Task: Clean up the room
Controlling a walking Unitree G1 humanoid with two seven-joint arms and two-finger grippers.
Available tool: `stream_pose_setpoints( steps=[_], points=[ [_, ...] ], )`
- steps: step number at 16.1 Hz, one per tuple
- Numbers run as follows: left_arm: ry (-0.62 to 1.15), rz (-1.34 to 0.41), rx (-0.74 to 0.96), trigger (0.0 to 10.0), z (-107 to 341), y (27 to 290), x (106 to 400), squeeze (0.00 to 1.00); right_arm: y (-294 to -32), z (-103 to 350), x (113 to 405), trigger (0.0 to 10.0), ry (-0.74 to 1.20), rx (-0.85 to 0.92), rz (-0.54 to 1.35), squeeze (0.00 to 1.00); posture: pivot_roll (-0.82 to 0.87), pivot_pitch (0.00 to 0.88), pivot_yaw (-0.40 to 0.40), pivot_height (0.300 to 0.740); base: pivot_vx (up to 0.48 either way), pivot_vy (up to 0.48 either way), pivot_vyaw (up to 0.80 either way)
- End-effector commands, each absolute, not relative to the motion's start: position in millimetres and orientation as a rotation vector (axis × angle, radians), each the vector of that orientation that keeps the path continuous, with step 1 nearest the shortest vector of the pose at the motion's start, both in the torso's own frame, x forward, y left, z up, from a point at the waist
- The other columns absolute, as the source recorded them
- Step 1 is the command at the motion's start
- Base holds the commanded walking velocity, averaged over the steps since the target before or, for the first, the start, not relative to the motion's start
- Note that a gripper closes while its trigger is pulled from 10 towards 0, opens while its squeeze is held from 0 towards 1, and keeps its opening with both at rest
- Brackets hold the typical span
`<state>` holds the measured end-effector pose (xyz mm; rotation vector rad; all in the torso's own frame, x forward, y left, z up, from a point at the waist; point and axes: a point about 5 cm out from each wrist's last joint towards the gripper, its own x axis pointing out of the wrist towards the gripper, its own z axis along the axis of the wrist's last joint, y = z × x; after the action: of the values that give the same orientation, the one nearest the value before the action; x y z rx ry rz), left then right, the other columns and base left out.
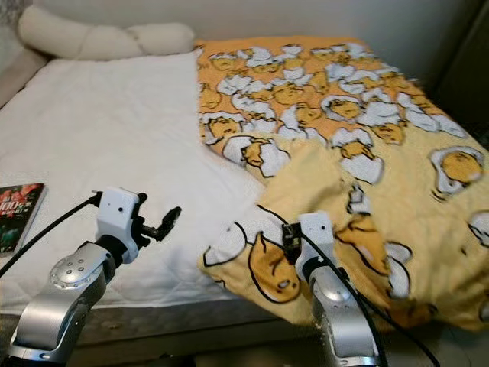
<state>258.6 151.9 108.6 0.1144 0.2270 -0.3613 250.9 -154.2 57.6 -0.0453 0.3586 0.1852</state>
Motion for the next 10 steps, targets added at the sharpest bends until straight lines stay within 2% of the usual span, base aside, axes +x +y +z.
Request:
stream_pose_setpoints(
  steps=[1,2,5,7,10],
  points=[
    [0.22,-0.376,0.128,10.0,112.6,151.4,257.7,0.0,-148.7,62.0,253.5,10.0,0.351,-0.03,0.23,1.0,0.02,0.0,0.041,0.74,0.0,0.0,0.0],
    [0.221,-0.38,0.131,10.0,112.8,151.4,257.4,0.0,-148.3,62.2,253.8,10.0,0.352,-0.028,0.236,1.0,0.02,0.0,0.04,0.74,0.0,0.0,0.0],
    [0.235,-0.398,0.148,10.0,115.7,155.5,255.3,0.0,-136.7,64.6,260.0,10.0,0.38,-0.084,0.427,1.0,0.04,0.0,0.035,0.74,0.0,0.0,0.0],
    [0.261,-0.448,0.153,10.0,115.4,155.1,250.6,0.0,-124.4,59.0,274.6,10.0,0.423,-0.221,0.558,1.0,0.05,0.0,0.034,0.74,0.0,0.0,0.0],
    [0.301,-0.556,0.155,10.0,115.8,151.8,240.3,0.0,-111.9,49.0,297.9,10.0,0.495,-0.397,0.65,1.0,0.07,0.0,0.027,0.74,0.0,0.0,0.0]
  ],
)
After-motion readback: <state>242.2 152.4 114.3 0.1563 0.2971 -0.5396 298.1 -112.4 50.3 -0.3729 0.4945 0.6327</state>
